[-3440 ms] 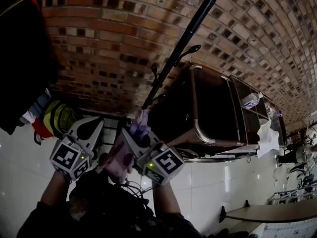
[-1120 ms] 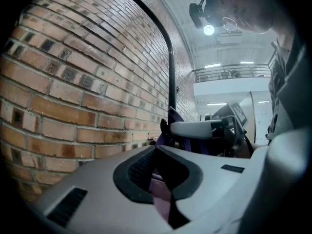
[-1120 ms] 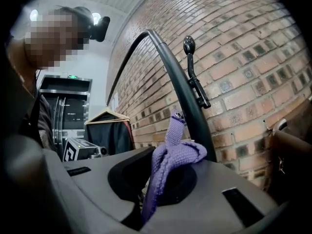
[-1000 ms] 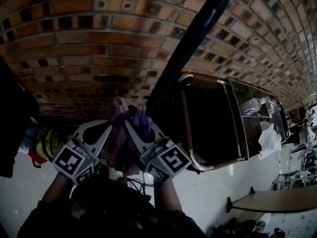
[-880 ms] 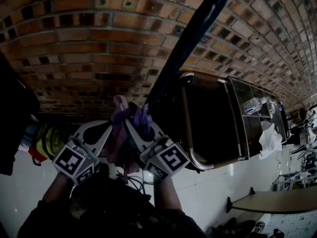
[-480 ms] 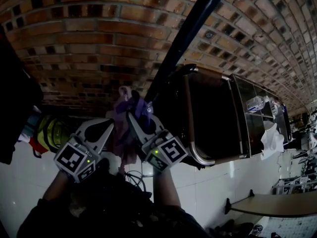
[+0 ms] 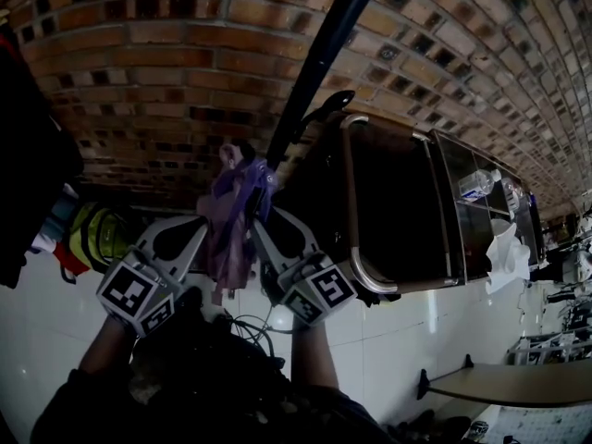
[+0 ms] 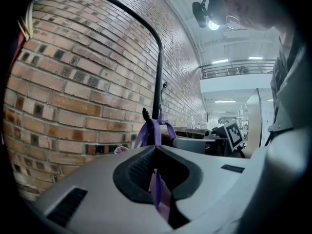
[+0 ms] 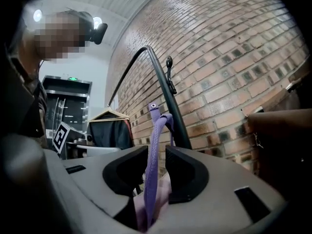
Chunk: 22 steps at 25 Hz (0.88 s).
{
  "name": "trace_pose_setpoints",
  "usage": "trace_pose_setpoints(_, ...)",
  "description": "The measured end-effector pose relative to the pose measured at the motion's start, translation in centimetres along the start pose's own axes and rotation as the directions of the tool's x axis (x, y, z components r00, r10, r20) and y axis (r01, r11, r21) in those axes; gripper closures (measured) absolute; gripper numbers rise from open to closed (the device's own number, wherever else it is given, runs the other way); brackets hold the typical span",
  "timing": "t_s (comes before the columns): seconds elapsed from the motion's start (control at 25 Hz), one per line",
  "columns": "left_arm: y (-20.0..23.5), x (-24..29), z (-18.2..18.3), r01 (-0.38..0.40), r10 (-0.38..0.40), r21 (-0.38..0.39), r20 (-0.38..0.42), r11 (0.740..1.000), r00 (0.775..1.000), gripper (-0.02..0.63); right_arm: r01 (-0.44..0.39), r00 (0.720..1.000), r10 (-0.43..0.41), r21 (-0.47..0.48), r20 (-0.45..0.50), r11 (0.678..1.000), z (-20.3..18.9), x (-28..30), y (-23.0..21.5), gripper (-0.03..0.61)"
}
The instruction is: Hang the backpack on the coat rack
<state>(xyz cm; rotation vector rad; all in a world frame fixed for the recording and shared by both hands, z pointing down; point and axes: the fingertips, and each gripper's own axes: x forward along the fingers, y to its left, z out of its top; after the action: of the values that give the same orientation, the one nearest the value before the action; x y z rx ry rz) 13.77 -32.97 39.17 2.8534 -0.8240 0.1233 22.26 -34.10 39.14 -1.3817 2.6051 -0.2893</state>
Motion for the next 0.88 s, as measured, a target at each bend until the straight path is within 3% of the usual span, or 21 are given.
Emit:
trace_pose_setpoints(0.24, -2.2, -1.3, -0.4, -0.019, 0.019, 0.003, 0.022, 1.0, 1.0, 0.6, 0.051, 0.997, -0.049, -0.035, 0.057, 0.998, 1.7, -4.5, 0.9, 0.482)
trace_pose_setpoints(0.44, -4.2, -2.4, -1.1, -0.03, 0.03, 0.0, 0.021, 1.0, 0.999, 0.6, 0.005, 0.999, 0.002, -0.128, 0.053, 0.992, 2.7, -6.5, 3.8, 0.482)
trace_pose_setpoints(0.56, -5.3, -2.8, -0.9, -0.04, 0.04, 0.003, 0.023, 0.999, 0.999, 0.6, 0.01, 0.999, -0.001, -0.173, 0.051, 0.985, 3.0, -7.3, 4.8, 0.538)
trace_pose_setpoints(0.64, -5.8, -3.1, -0.5, -0.05, 0.05, 0.008, 0.04, 0.999, 0.998, 0.6, 0.0, 0.999, 0.01, -0.182, 0.052, 0.983, 3.0, -7.7, 5.5, 0.571)
trace_pose_setpoints(0.88, -8.3, -5.0, -0.2, -0.027, 0.024, 0.032, 0.075, 0.999, 0.997, 0.6, -0.049, 0.995, 0.063, -0.182, 0.075, 0.982, 2.8, -9.1, 8.6, 0.571)
